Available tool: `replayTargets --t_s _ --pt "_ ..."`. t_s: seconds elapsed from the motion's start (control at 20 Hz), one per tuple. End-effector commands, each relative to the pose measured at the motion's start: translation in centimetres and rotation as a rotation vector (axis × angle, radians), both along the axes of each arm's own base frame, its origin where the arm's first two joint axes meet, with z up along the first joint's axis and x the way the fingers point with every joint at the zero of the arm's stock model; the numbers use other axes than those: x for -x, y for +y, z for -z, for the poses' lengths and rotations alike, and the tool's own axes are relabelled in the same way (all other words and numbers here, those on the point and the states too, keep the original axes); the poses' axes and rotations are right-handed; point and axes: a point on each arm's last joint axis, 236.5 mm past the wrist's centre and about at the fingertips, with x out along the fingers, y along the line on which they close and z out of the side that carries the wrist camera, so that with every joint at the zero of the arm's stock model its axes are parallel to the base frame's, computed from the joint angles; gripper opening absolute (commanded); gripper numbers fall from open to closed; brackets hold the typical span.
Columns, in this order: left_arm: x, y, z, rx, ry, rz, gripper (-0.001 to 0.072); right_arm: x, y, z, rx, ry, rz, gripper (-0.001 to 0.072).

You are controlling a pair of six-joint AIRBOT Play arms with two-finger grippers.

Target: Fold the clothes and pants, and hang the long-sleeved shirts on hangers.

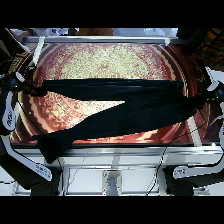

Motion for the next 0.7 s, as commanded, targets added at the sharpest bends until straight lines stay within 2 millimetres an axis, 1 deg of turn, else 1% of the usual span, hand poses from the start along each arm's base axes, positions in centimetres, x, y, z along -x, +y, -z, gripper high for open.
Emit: replayTargets --t_s 0.0,0.05,0.15,0.25,0.35,0.5,0.55,0.65 --pt "-2.5 0.6 -0.1 -0.003 -0.104 -0.064 0.0100 0.0 0.2 0.0 -0.007 0.001 0.008 0.0097" --pt "-2.9 0.6 -0.5 -0.009 -0.122 -0.064 0.0025 0.1 0.2 0.0 -0.009 0.004 0.008 0.0097" --pt "-2.9 0.5 -1.5 -0.012 -0.132 -0.061 0.0024 0.1 0.3 0.0 -0.011 0.004 0.009 0.0097" --pt "-2.3 0.4 -3.3 -0.010 -0.130 -0.059 0.0023 0.1 0.3 0.0 -0.013 0.004 0.009 0.0097" --pt "-1.4 0.8 -6.1 -0.021 -0.136 -0.086 0.0023 0.1 0.3 0.0 -0.013 0.004 0.009 0.0097" --pt "0.0 3.0 -11.0 -0.072 -0.174 -0.177 0.0023 0.1 0.3 0.0 -0.013 0.003 0.009 0.0097" --pt "0.7 3.3 -12.2 -0.059 -0.164 -0.208 0.0023 0.1 0.3 0.0 -0.013 0.003 0.009 0.0097" --pt "2.9 3.2 -13.0 -0.028 -0.071 -0.235 0.0023 0.1 0.3 0.0 -0.013 0.005 0.008 0.0097"
